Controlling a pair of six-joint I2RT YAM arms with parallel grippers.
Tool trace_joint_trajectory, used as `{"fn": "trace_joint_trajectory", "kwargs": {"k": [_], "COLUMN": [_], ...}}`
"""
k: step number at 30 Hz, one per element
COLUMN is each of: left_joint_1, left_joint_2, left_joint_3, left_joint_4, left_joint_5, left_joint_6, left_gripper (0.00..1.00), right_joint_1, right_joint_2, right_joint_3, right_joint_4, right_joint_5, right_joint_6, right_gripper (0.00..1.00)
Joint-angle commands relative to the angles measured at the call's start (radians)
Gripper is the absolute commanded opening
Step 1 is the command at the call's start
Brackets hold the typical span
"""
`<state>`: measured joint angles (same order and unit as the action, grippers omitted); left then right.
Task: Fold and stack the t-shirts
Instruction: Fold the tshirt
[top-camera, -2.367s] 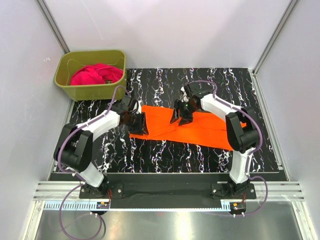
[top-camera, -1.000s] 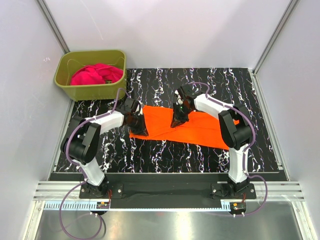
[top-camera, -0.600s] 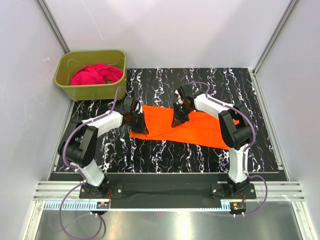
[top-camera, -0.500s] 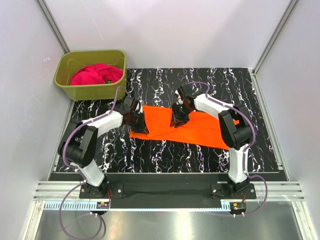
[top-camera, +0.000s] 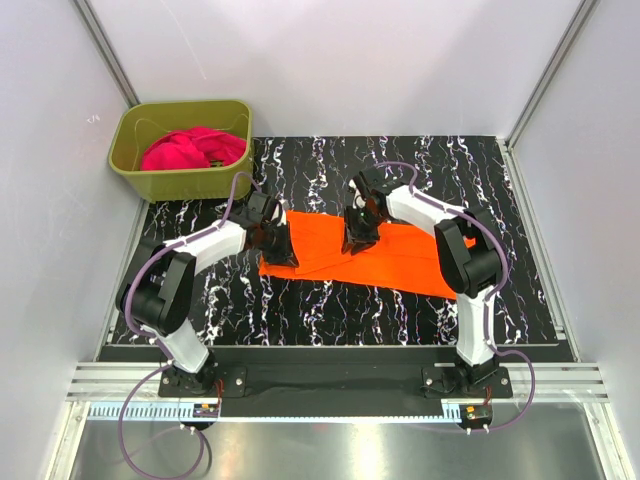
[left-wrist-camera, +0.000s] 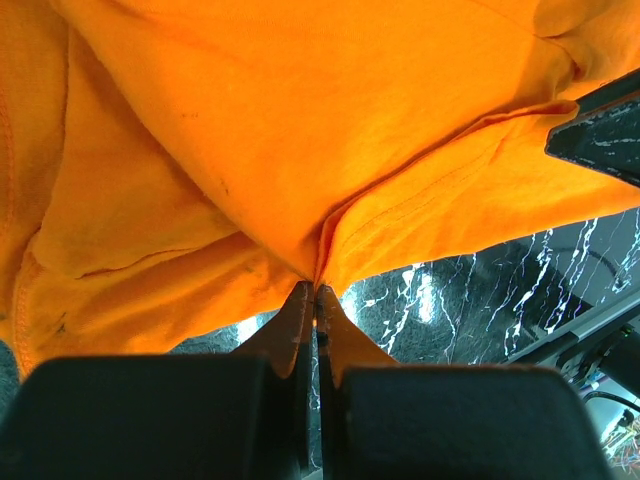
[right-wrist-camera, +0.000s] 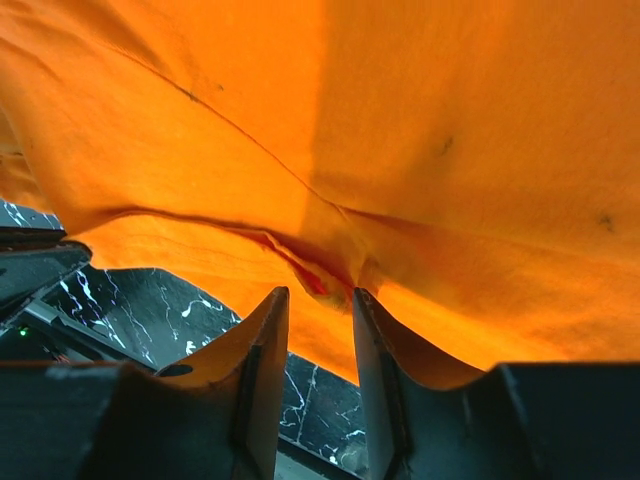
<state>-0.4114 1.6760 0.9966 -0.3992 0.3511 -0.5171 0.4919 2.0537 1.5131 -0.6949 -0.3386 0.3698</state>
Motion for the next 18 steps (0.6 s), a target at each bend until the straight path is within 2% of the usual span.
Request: {"fn": "trace_joint_trajectory", "kwargs": {"k": [1, 5, 7, 8, 12, 18], "left_joint_1": [-0.003, -0.004, -0.004, -0.003, -0.004, -0.004], "left_joint_2": [-0.038, -0.042, -0.045, -0.048, -0.056, -0.033], "left_joint_3": [0.028, 0.036, 0.039, 0.043, 0.071, 0.146], "left_joint_4": [0.014, 0.011, 0.005, 0.005, -0.016, -0.053], "left_joint_5": [-0.008, -0.008, -0.012, -0.011, -0.017, -0.041], "left_joint_6": [0.006, 0.009, 0.011, 0.011, 0.023, 0.055], "left_gripper": [0.00, 0.00, 0.00, 0.00, 0.00, 0.00], "right_joint_1": [0.005, 0.005, 0.005, 0.005, 0.004, -0.001], "right_joint_2": [0.019, 0.039, 0.037, 0.030, -0.024, -0.044], "right_joint_3": [0.050, 0.053, 0.056, 0.058, 0.038, 0.035], "right_joint_4": [-0.006, -0.003, -0.003, -0.003, -0.003, -0.005], "right_joint_5": [-0.002, -0.023, -0.017, -0.010, 0.067, 0.084], "right_joint_6": [-0.016, -0.002, -0.002, 0.004, 0.014, 0.024], "right_gripper": [0.38, 0.31, 0.07, 0.00, 0.00, 0.00]}}
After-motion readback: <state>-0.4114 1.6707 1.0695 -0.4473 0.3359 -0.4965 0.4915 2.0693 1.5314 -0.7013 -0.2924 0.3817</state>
